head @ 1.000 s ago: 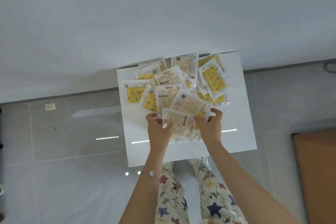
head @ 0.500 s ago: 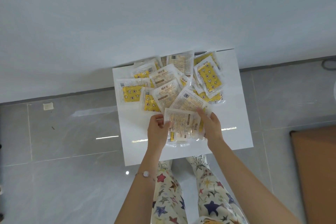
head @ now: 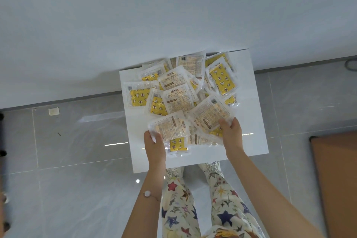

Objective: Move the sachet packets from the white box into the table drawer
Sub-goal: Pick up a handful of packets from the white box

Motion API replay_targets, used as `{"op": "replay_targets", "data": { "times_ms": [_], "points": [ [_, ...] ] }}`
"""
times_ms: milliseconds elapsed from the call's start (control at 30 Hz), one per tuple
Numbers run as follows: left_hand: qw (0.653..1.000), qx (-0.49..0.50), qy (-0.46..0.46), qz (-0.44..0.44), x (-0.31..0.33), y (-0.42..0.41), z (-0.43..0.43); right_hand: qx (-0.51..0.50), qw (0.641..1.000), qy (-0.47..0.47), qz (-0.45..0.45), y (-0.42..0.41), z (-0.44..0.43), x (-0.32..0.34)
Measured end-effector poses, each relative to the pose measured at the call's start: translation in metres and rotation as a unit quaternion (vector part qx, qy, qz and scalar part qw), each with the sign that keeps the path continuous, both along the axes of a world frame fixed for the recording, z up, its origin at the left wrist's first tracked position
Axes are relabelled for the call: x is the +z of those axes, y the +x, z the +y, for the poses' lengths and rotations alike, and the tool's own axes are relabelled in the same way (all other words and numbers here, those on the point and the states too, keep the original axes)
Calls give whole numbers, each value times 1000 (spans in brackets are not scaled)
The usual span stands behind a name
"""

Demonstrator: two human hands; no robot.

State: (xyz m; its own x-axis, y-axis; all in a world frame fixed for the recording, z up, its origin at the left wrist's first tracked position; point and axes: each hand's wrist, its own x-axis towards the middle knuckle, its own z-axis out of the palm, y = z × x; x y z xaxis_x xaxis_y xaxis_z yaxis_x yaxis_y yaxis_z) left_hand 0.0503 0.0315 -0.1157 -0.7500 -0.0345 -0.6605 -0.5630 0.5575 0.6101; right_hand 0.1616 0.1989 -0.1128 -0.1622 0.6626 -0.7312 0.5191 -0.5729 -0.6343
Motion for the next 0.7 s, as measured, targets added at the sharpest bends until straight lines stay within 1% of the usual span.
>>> {"op": "replay_targets", "data": {
  "times_ms": [100, 233, 367, 533, 700],
  "points": [
    [999, 19, 21, -34, 4, 0, 2, -21, 1000, -17, 13, 1, 0, -2],
    [998, -57, -6, -4, 4, -2, 2, 8, 1000, 7, 3, -8, 0, -4],
    [998, -66, 17, -18, 11, -5, -3, 17, 1000, 22, 2, -10, 1, 4],
    [996, -3, 87, -10, 53, -4, -14, 52, 997, 40, 30, -6, 7, 46],
    [984, 84, 154, -24, 124, -9, -27, 122, 988, 55, 76, -18, 16, 119]
  ]
}}
